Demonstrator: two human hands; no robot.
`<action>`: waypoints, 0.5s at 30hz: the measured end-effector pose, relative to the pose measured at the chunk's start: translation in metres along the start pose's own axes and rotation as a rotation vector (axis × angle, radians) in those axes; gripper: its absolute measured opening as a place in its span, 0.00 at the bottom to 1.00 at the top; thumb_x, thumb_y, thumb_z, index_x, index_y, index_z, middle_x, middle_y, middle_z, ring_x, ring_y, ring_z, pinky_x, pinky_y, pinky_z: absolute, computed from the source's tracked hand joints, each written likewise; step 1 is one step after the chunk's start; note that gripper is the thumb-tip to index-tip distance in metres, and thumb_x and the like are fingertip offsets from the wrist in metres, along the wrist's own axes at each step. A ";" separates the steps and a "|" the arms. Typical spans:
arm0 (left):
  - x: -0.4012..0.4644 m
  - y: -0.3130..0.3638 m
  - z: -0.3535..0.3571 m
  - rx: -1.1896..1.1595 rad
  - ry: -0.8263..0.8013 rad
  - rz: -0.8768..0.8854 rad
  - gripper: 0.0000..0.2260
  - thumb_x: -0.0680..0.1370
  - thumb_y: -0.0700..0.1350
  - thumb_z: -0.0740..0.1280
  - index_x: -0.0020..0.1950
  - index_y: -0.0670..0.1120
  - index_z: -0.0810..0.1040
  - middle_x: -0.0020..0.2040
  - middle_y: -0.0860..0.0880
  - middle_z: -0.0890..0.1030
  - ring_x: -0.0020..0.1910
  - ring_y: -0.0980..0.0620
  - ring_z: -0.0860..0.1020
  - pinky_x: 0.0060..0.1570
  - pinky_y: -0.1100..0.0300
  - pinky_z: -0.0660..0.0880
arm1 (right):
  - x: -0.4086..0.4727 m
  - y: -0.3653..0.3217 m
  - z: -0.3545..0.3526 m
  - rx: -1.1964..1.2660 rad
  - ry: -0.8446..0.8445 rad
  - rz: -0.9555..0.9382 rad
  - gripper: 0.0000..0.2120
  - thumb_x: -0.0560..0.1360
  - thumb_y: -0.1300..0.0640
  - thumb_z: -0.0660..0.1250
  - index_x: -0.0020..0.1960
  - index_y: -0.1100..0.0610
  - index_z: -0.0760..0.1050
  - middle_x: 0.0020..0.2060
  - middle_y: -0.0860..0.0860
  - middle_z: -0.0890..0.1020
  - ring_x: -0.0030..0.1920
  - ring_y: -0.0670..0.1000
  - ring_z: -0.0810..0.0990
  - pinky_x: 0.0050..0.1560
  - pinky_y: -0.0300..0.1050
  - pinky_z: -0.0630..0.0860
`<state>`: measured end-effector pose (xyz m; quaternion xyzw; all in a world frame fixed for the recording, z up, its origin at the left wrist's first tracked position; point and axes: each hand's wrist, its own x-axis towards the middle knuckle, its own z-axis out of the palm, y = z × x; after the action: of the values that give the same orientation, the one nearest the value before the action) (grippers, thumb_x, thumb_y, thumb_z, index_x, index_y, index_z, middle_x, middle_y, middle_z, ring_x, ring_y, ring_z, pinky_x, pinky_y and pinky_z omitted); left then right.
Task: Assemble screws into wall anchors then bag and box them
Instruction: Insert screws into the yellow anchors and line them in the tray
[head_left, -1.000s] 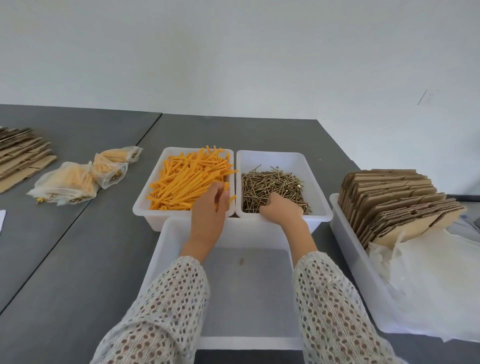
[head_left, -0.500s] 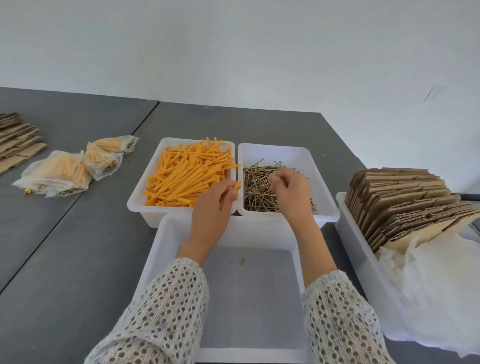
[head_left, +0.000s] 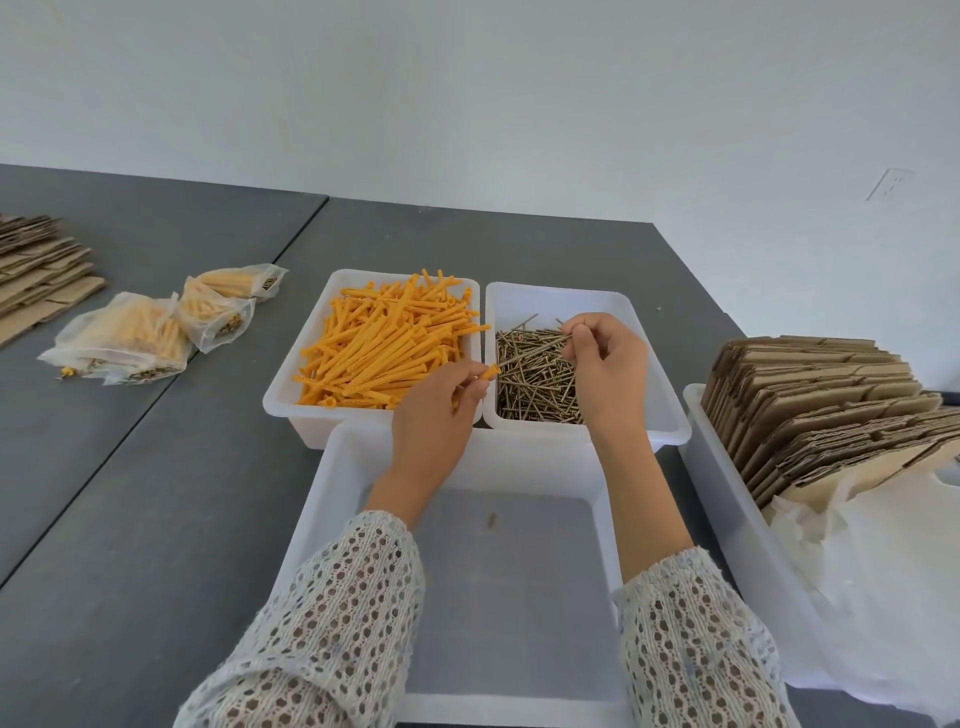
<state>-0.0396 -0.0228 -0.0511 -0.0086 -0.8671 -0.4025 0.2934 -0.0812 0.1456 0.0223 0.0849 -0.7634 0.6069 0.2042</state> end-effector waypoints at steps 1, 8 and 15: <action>0.000 0.000 0.000 0.007 0.004 0.002 0.07 0.82 0.52 0.63 0.55 0.57 0.80 0.43 0.63 0.79 0.43 0.63 0.76 0.34 0.70 0.67 | 0.000 0.000 0.000 -0.008 -0.004 -0.007 0.12 0.80 0.64 0.59 0.45 0.54 0.80 0.32 0.49 0.78 0.32 0.42 0.74 0.37 0.34 0.73; 0.000 0.002 0.000 0.018 0.011 0.016 0.07 0.82 0.52 0.64 0.56 0.58 0.81 0.45 0.62 0.80 0.43 0.64 0.76 0.36 0.71 0.67 | -0.004 -0.004 0.004 -0.042 -0.063 -0.038 0.11 0.80 0.64 0.60 0.45 0.56 0.79 0.31 0.47 0.77 0.33 0.43 0.74 0.39 0.35 0.73; 0.005 0.019 -0.004 -0.212 0.037 -0.085 0.06 0.81 0.48 0.66 0.54 0.53 0.82 0.44 0.57 0.83 0.42 0.58 0.78 0.40 0.57 0.76 | -0.008 0.004 0.008 -0.077 -0.288 -0.069 0.14 0.83 0.54 0.56 0.54 0.53 0.81 0.33 0.49 0.82 0.32 0.42 0.76 0.40 0.38 0.75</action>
<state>-0.0370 -0.0135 -0.0332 0.0045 -0.8135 -0.5042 0.2897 -0.0774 0.1384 0.0137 0.1894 -0.8042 0.5511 0.1167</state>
